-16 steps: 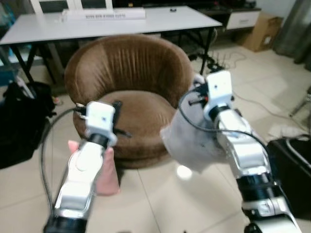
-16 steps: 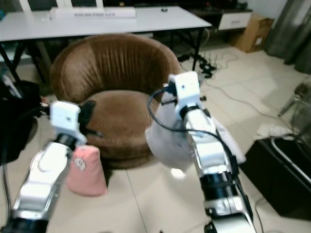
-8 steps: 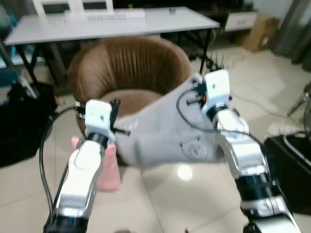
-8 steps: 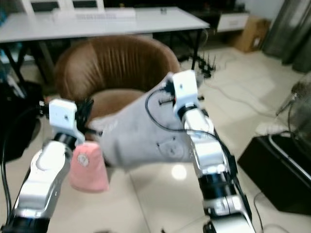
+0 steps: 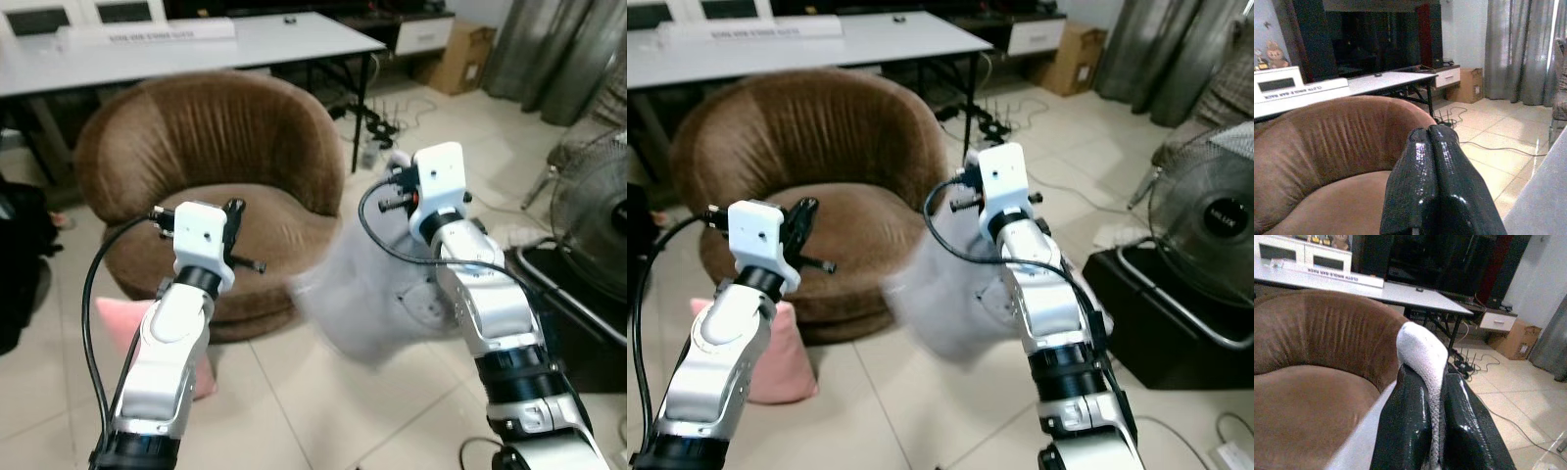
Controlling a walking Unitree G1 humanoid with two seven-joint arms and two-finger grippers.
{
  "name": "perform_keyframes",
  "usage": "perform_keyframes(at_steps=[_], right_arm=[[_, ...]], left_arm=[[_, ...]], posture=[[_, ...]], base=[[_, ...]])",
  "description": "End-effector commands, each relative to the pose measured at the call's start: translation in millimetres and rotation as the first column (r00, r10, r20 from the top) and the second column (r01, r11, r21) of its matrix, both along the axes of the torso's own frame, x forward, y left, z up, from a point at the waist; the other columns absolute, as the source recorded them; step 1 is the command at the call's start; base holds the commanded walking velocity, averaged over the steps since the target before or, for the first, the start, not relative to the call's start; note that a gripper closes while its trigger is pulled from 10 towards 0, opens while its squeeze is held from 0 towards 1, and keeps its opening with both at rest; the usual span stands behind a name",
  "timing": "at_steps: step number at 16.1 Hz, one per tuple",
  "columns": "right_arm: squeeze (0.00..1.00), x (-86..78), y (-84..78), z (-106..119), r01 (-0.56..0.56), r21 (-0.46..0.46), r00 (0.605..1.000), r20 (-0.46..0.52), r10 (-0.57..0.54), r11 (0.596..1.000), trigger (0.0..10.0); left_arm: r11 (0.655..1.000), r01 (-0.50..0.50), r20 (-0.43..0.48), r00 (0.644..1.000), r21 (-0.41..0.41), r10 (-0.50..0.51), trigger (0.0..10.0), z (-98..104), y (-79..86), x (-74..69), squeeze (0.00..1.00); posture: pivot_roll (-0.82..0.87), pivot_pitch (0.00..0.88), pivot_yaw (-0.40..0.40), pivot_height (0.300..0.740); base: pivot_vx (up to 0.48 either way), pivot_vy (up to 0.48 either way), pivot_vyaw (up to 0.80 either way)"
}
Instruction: Move the pillow to the sofa from floor
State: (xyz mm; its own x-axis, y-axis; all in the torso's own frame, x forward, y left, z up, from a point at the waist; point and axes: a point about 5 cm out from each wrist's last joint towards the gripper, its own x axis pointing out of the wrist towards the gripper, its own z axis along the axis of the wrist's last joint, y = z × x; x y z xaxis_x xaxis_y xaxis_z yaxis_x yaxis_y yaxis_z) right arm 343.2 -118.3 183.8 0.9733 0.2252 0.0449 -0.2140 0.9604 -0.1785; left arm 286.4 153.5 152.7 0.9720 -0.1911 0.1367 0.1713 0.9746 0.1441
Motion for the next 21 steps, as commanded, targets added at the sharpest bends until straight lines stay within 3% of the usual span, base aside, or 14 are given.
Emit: perform_keyframes(at_steps=[1, 21], right_arm=[[0.00, 3.1, 2.5, 19.3, -0.005, 0.003, 0.997, 0.074, 0.005, 1.000, 10.0], [0.00, 4.1, 6.3, 17.1, -0.009, -0.030, 0.997, 0.077, 0.011, 1.000, 10.0]], left_arm=[[1.000, 0.003, 0.001, 1.000, 0.000, -0.003, 10.0, 2.3, 0.5, 2.9, 0.00], [1.000, 0.031, 0.000, 1.000, 0.002, -0.031, 10.0, 2.4, -0.6, 3.9, 0.00]], posture=[[0.09, 0.000, -0.022, 0.740], [0.09, 0.000, -0.017, 0.740]], base=[[0.386, 0.000, 0.00], [0.430, 0.000, 0.00]])
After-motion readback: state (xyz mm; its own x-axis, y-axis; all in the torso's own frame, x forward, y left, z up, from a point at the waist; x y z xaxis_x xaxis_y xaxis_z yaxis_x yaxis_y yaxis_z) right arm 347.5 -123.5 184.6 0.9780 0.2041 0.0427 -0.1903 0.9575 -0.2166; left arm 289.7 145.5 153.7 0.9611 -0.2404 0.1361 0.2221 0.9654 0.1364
